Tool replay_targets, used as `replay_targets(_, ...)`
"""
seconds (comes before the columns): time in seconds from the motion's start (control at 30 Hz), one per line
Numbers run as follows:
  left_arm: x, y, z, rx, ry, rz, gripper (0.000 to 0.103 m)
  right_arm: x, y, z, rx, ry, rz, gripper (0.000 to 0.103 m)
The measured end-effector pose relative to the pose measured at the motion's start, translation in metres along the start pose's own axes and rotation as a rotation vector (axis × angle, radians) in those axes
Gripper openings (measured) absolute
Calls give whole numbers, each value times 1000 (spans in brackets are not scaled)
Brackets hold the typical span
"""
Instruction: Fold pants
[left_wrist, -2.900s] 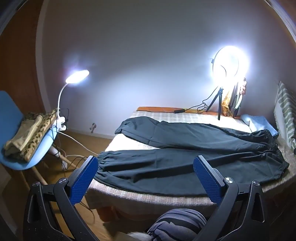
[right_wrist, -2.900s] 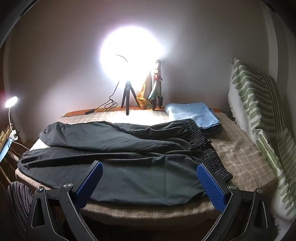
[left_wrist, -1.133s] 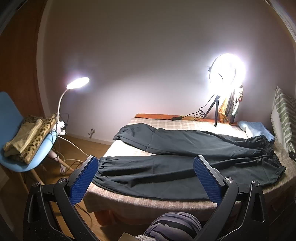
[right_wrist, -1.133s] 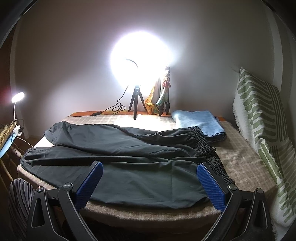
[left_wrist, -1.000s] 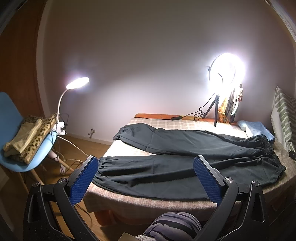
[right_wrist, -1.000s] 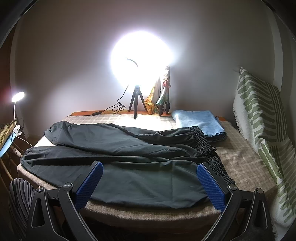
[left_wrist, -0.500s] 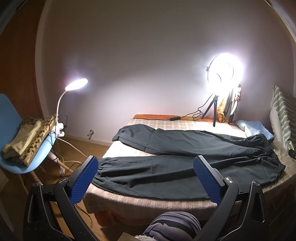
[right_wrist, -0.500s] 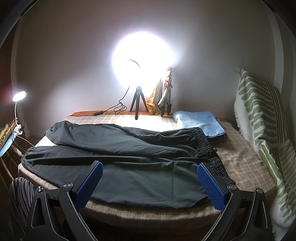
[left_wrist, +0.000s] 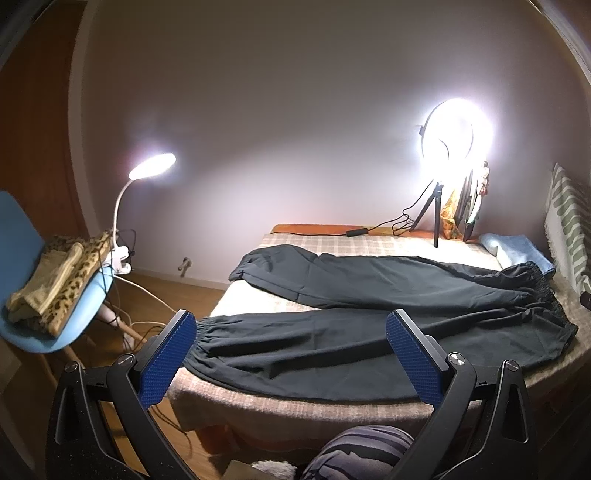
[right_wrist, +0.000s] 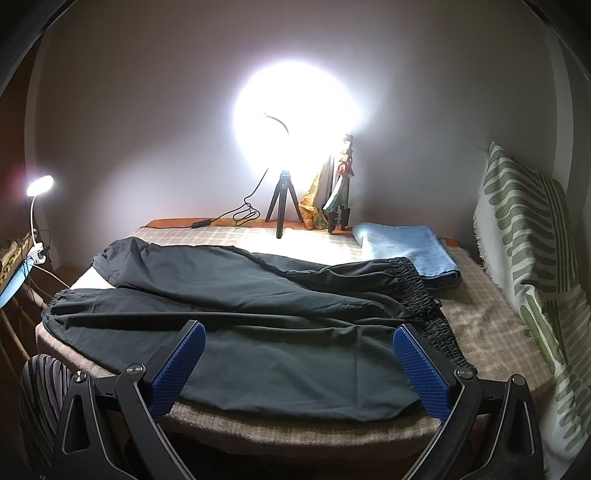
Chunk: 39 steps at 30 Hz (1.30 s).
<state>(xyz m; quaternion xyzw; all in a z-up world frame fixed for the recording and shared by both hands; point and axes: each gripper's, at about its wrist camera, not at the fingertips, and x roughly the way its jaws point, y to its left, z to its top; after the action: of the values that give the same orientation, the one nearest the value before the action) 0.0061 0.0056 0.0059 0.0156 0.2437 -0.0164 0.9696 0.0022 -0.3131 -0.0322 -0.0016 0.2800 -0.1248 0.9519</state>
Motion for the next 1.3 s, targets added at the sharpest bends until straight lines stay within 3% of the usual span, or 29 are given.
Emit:
replay_targets(0.6,75,19,11,24,118,16,102,84,34,41,-72,29,63,103)
replay_targets(0.87,114,18,21,51,141,12,102,141,45,59,-101,29,140,103)
replay_targets(1.03,137,22,26,64,158,20,102,187,51,79,-84,76,201,103)
replay_targets(1.3,189,46,22,45,275,-47,102,255,73,107,-134,146,251,103)
